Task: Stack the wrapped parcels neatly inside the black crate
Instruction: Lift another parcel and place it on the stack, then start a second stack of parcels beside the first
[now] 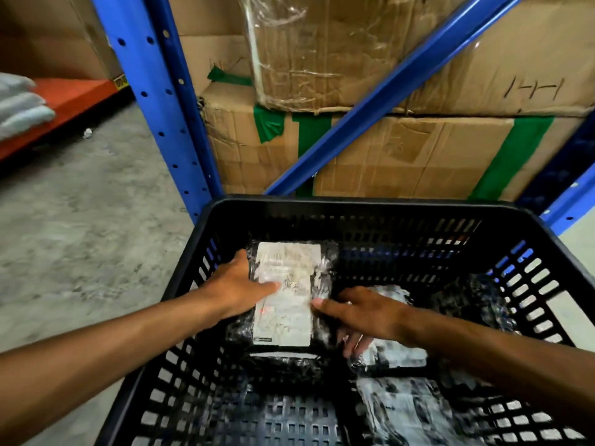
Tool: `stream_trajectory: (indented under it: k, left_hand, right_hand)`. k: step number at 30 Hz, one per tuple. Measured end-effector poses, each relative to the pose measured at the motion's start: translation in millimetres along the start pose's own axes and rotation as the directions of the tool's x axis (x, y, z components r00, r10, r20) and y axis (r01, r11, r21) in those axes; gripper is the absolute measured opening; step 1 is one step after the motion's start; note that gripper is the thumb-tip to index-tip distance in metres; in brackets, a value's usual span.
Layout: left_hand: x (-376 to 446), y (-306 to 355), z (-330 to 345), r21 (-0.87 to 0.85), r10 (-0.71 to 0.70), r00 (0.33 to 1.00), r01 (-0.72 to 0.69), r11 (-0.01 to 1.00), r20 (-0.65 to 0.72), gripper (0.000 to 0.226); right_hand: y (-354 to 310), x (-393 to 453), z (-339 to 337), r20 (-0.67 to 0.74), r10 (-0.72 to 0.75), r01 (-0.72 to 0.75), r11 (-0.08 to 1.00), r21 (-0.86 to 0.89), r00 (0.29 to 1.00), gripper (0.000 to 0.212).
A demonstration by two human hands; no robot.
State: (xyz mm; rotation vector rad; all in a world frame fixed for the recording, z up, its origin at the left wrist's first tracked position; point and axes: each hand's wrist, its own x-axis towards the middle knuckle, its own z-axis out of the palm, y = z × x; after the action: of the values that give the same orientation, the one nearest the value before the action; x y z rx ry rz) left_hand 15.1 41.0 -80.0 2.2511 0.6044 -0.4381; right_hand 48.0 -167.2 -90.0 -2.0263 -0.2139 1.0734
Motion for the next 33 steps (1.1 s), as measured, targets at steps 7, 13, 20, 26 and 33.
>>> stream_trajectory:
  k: [7, 13, 20, 26, 33]
  left_hand:
    - [8.9, -7.7, 11.2, 0.058, -0.001, 1.0, -0.001, 0.998, 0.025, 0.08]
    - [-1.0, -8.6, 14.9, 0.217, -0.034, 0.995, 0.014, 0.976, 0.091, 0.099]
    - [-21.0, 54.9, 26.8, 0.336, 0.398, 0.918, -0.374, 0.865, -0.003, 0.071]
    - [-7.9, 95.1, 97.4, 0.21, 0.315, 0.868, -0.414, 0.885, 0.383, 0.048]
    - [4.9, 88.6, 164.3, 0.071, 0.065, 0.885, -0.11, 0.991, 0.462, 0.05]
  right_hand:
    - [4.7, 16.8, 8.9, -0.041, -0.042, 0.038, 0.994, -0.107, 0.998, 0.046]
    - [11.9, 12.0, 9.9, -0.005, -0.086, 0.084, 0.978, -0.191, 0.996, 0.047]
    - [41.9, 18.5, -44.4, -0.311, -0.002, -0.087, 0.958, -0.273, 0.951, 0.047]
    - [96.3, 15.3, -72.4, -0.4, 0.229, -0.335, 0.917, -0.218, 0.887, 0.034]
    - [90.0, 27.8, -72.7, -0.399, 0.358, -0.425, 0.901, -0.09, 0.844, 0.054]
